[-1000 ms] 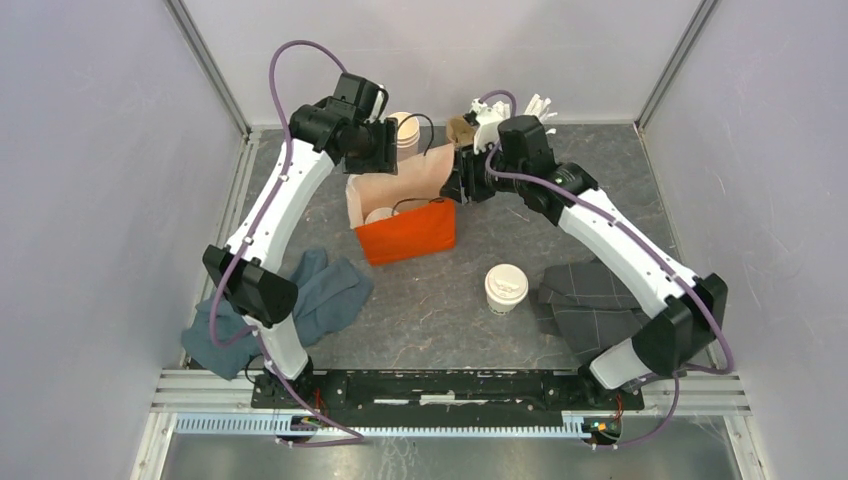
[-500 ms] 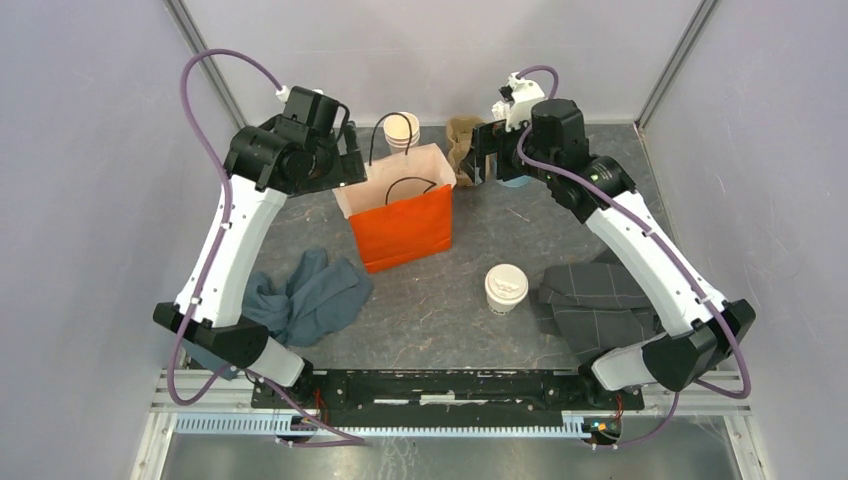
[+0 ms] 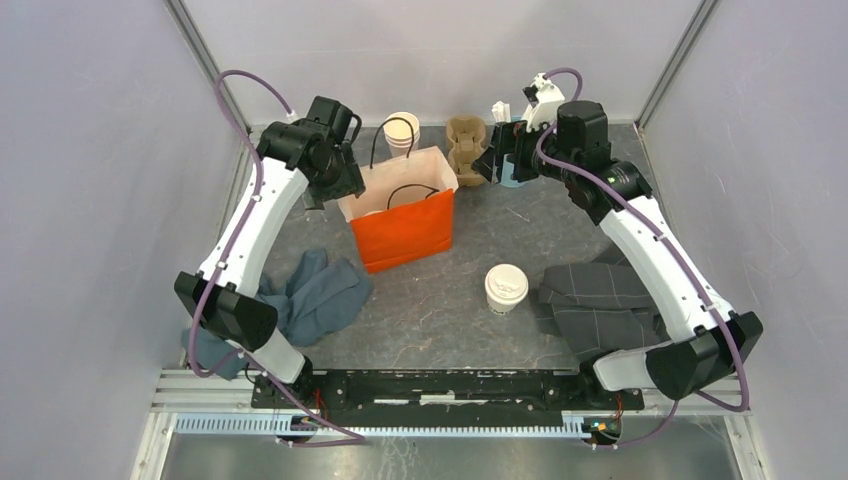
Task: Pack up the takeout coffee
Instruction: Adjust the takeout bag at the center of the board.
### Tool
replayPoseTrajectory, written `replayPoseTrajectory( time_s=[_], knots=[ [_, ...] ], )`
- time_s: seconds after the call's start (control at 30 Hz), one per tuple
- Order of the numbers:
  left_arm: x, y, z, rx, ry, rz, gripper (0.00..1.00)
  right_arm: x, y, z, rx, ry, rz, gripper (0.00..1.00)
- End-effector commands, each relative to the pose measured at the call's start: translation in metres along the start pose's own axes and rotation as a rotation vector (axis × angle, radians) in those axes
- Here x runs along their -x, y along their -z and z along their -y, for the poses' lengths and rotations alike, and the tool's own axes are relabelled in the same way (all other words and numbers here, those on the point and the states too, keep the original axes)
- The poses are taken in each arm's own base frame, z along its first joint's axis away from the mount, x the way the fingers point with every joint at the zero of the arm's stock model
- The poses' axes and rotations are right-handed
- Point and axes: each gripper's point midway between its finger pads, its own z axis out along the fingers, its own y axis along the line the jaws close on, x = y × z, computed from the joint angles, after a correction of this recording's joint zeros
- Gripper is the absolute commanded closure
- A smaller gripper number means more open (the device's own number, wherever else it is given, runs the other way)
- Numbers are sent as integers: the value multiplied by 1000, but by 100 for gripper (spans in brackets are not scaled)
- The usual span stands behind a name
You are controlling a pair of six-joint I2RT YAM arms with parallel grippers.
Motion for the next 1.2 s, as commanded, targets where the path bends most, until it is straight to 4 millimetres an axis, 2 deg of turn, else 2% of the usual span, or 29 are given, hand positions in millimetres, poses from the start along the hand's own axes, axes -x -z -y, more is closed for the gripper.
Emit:
replayPoseTrajectory(
  time_s=[0.0,0.1,0.27,0.4,0.67,0.73,0.87,1.0,1.1,1.17],
  knots=[
    [16,-8,14,-47,45,53,27,3,0,-11,66,7,-7,2],
    [18,-18,16,-34,30,51,34,2,0,-12,72,8,-10,2],
    [33,-20,15,-25,15,108,51,0,0,-11,77,12,-16,2],
    [41,-24,16,-25,-15,150,54,-3,0,-11,83,27,-31,2],
    [54,-26,13,-13,-99,220,68,-4,1,-12,89,60,-47,2],
    [57,-24,13,-22,-123,243,74,-6,2,-14,105,69,-54,2],
    [59,-18,22,-106,-205,283,97,-5,6,-8,62,150,-67,2],
    [58,-7,30,-216,-254,357,98,3,16,-12,22,295,-43,2],
    [59,10,34,-306,-270,471,98,8,23,-29,38,370,-29,2],
    [60,23,34,-362,-273,563,98,9,26,-48,71,422,-18,2]
  ],
)
